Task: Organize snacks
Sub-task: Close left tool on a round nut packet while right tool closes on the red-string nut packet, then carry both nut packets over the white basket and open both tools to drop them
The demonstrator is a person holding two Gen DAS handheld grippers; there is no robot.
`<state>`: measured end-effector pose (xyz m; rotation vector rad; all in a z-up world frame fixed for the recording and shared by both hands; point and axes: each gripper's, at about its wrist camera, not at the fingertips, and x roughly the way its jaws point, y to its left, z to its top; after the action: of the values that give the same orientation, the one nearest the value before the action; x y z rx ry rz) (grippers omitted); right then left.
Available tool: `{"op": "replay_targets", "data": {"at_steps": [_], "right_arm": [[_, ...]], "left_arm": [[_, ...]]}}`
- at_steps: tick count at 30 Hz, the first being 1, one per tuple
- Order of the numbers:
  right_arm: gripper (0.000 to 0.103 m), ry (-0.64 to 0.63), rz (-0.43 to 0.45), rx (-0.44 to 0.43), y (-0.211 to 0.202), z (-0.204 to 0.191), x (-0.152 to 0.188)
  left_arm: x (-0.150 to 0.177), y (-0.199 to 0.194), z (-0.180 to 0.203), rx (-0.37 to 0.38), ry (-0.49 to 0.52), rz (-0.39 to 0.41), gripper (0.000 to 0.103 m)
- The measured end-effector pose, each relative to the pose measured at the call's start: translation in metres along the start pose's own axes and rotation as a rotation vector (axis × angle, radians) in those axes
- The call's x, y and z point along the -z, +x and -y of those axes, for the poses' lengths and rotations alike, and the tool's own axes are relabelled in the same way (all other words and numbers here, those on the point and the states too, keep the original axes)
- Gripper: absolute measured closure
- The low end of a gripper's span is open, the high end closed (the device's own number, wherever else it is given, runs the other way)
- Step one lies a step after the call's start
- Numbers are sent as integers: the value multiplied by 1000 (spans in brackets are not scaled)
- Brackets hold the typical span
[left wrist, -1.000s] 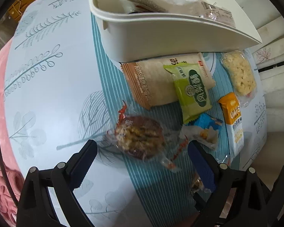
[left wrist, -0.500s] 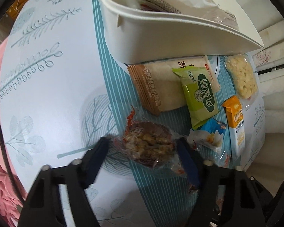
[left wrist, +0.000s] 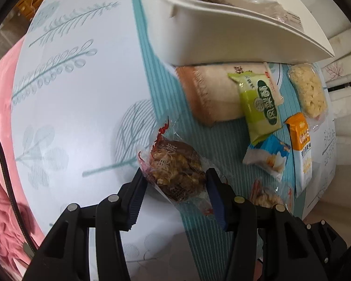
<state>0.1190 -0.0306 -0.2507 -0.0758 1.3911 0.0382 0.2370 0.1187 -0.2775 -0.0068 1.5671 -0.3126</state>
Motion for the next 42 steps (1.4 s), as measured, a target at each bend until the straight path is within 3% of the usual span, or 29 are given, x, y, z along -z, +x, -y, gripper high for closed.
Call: {"op": "replay_targets", "data": {"at_steps": [8,10,17,26,29,33,42], "right_arm": [[77,-59,31,-68,-8,-1,-15],[102,-79,34,-111,-12,0,-22],[103,-151,78,-187,-28,11,-48],[102,-138,-1,-314,-16,27,-68],[95,-154,-46,-303,-5,24,-74],[61,-164,-82,-307,3,21,-74],[53,-185,-140,-227,25,5,-79]], "left_arm": [[31,-21,-27,-17,-107,2,53],[37,-29,-28,-23,-136,3,53],[38,-69,-40,-13,-241,29,53],[28,-101,-28,-20,-321,105,53],[29,-101,-28,-24,-344,104,53],[35,-100,-26,-33,-361,103,53],[48,-100,-38,-42,-378,90,53]]}}
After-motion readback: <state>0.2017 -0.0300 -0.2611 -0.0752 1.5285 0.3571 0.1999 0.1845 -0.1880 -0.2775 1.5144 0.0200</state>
